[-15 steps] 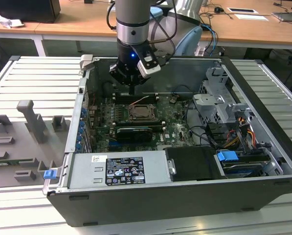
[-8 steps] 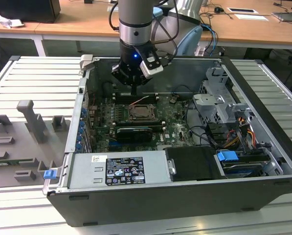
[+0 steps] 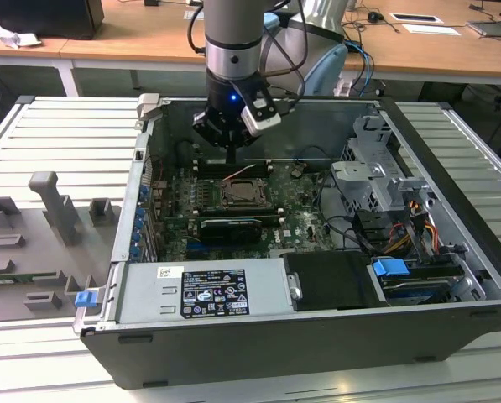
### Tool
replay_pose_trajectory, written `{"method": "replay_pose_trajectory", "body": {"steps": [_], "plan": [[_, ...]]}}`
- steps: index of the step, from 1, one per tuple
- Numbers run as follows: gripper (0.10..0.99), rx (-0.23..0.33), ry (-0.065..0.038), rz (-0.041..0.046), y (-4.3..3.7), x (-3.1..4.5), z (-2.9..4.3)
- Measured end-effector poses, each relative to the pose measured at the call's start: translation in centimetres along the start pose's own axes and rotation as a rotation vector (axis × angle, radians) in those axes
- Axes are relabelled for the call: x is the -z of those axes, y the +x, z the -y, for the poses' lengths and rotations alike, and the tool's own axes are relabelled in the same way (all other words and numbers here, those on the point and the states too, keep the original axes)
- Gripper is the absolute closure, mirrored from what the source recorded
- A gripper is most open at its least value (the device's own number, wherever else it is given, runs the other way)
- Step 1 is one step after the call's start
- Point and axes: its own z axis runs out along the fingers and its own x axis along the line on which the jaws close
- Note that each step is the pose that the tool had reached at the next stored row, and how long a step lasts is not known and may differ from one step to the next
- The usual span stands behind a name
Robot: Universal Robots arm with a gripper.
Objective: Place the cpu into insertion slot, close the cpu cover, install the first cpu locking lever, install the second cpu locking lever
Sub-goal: 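Install the first cpu locking lever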
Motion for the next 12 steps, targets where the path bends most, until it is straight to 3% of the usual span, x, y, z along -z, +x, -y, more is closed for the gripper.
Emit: {"method": "replay_pose_trajectory", "body": {"steps": [5,8,12], "plan": [[0.980,0.048,-0.002,0.0003,-0.13,-0.65,-0.01],[0.980,0.050,-0.003,0.0003,-0.93,-1.24,-0.34],[0.980,0.050,-0.003,0.0005,-1.28,-1.98,-0.70]]}}
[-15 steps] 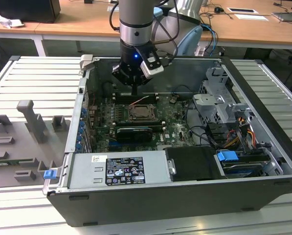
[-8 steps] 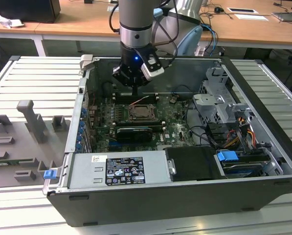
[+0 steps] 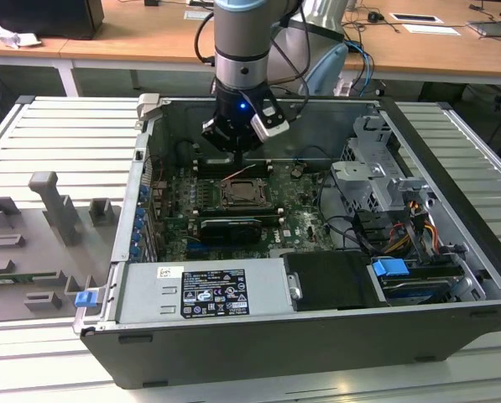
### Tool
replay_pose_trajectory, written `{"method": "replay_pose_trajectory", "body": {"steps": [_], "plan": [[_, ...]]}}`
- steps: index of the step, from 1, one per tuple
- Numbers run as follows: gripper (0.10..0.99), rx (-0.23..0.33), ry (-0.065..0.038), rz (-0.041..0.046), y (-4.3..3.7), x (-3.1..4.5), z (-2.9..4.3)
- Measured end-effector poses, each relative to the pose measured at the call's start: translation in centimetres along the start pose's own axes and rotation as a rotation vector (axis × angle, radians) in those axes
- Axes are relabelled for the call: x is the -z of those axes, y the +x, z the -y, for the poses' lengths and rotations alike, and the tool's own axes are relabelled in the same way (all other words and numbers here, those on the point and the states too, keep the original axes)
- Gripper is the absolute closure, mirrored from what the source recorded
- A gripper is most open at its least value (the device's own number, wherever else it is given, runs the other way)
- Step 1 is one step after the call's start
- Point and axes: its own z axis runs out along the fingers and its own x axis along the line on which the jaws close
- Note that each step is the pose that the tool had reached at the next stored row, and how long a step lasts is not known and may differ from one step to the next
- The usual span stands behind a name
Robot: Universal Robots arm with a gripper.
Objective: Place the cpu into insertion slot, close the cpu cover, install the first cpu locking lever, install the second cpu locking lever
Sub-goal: 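Install the first cpu locking lever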
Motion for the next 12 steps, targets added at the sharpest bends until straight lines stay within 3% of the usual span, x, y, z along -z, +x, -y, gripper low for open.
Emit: {"method": "replay_pose_trajectory", "body": {"steps": [3,12], "plan": [[0.980,0.000,0.000,-0.0001,-0.27,-0.61,-0.15],[0.980,0.006,0.000,-0.0007,-1.26,-1.46,-0.31]]}}
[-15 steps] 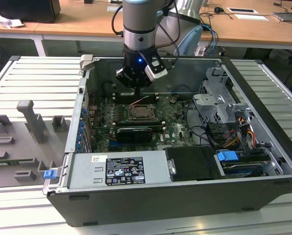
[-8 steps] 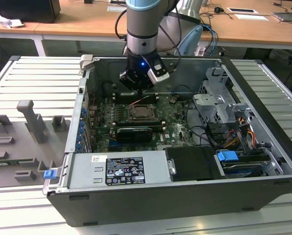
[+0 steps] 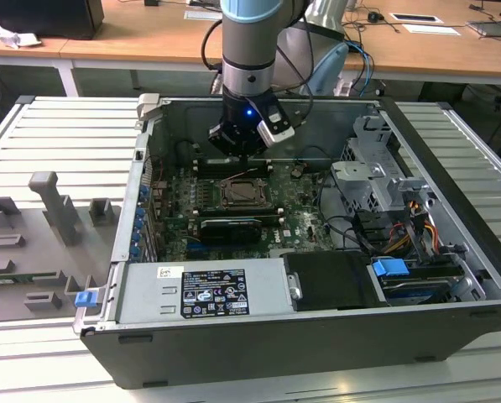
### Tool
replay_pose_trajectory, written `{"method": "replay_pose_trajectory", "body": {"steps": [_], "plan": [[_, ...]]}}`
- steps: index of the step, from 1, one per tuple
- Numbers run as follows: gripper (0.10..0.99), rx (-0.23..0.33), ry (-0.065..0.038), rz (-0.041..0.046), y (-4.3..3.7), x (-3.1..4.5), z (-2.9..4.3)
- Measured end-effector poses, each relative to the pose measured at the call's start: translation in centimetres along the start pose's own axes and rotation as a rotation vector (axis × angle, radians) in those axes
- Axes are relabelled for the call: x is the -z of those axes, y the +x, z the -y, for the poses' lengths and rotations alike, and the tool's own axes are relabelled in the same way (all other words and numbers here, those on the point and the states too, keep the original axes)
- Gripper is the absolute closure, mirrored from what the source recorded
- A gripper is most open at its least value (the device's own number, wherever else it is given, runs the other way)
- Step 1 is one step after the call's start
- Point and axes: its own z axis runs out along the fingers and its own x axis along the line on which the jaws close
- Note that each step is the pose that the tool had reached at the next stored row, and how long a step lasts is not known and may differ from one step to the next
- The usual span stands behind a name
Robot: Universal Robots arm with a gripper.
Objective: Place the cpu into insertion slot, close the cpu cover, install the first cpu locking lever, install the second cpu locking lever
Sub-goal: 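Install the first cpu locking lever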
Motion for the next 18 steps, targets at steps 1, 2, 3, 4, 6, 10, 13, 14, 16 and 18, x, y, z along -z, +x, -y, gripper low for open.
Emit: {"method": "replay_pose_trajectory", "body": {"steps": [1,2,3,4,6,10,13,14,16,18], "plan": [[0.980,0.003,0.000,0.0000,-0.27,-0.17,0.01],[0.980,0.006,0.000,-0.0001,-0.43,-0.24,0.02],[0.980,0.007,0.000,-0.0001,-0.57,-0.30,0.03],[0.980,0.008,0.000,0.0002,-0.74,-0.37,0.04],[0.980,0.008,0.000,0.0011,-0.80,-0.55,0.06],[0.980,0.008,0.000,0.0014,-1.05,-0.98,0.13],[0.980,0.008,0.001,0.0014,-1.14,-1.14,0.15],[0.980,0.008,0.002,0.0014,-1.20,-1.25,0.17],[0.980,0.008,0.004,0.0012,-1.21,-1.38,0.19],[0.980,0.009,0.006,0.0010,-1.21,-1.44,0.22]]}}
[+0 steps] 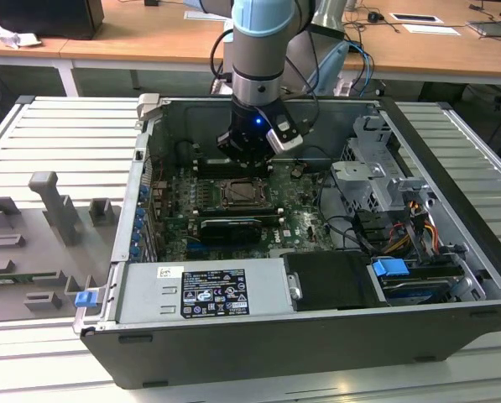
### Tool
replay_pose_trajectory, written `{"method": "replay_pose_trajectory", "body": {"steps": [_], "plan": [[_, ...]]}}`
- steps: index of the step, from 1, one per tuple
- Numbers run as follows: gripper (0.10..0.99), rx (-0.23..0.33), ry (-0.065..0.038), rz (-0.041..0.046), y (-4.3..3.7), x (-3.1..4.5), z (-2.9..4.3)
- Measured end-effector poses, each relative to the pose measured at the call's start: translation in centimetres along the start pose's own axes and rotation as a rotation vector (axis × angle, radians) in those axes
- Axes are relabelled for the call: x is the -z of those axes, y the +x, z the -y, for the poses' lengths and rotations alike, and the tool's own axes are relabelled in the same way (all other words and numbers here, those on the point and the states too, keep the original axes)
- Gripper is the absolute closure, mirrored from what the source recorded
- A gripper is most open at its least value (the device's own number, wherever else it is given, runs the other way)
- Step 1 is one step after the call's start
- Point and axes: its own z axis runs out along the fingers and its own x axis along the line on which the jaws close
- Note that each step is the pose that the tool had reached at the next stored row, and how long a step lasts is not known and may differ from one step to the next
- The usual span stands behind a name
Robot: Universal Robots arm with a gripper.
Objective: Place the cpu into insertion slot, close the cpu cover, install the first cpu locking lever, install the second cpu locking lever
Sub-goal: 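Install the first cpu locking lever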
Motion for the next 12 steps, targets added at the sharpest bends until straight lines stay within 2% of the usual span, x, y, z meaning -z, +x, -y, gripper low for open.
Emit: {"method": "replay_pose_trajectory", "body": {"steps": [8,12], "plan": [[0.980,0.000,0.002,-0.0001,0.01,-0.28,0.23],[0.980,0.000,-0.001,0.0002,-0.01,-0.31,0.22]]}}
